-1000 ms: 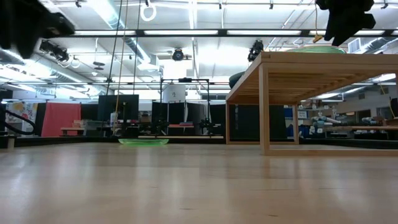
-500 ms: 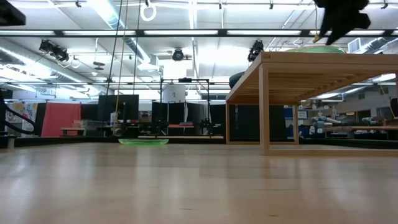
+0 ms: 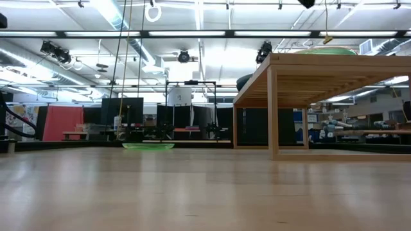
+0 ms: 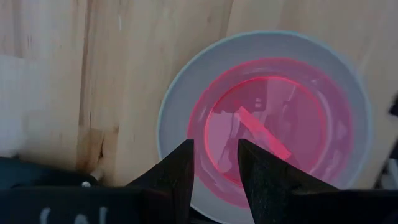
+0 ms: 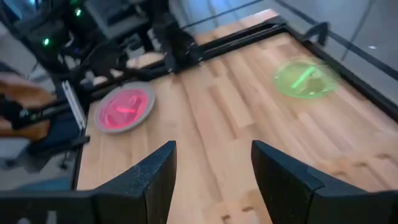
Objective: Place and stack plates onto a shelf
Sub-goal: Stack the light pink plate on top of the light orange plate on the shelf
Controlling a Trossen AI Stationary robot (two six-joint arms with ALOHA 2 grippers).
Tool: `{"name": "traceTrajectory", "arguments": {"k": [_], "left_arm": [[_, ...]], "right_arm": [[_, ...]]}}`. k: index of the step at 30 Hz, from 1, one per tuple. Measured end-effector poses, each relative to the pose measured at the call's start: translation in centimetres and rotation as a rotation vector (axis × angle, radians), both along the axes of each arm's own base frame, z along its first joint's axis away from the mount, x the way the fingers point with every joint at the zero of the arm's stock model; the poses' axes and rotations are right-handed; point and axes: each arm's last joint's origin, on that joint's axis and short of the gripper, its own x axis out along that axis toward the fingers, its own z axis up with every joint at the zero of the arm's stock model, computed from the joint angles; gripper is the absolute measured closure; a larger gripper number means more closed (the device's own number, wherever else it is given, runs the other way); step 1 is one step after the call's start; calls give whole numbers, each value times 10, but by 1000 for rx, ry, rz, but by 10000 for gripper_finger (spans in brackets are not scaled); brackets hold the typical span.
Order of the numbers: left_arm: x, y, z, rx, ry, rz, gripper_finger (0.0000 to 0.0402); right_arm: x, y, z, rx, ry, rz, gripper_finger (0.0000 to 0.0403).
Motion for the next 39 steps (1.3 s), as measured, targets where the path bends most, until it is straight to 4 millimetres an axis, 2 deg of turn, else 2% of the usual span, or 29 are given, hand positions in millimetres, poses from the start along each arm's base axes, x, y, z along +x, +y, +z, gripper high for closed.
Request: {"name": "traceTrajectory", "arguments": {"k": [10, 15, 20, 28, 32, 39], "left_arm": [[7, -11, -24, 102, 81, -34, 271], [10, -14, -34, 142, 114, -74, 271], [10, -12, -46, 167, 137, -109, 271], [-5, 6, -94, 106, 231, -103, 271], [-8, 9, -101, 77, 260, -116, 271], [-8, 7, -101, 45, 268, -121, 276]], "right_arm": [[63, 23, -45, -77, 124, 67, 190], [84, 28, -65, -111, 167, 83, 190], [94, 25, -79, -130, 216, 80, 190], [99, 19, -83, -85, 233, 108, 190], [99, 17, -82, -76, 222, 101, 190], [100, 17, -81, -73, 206, 101, 190]]}}
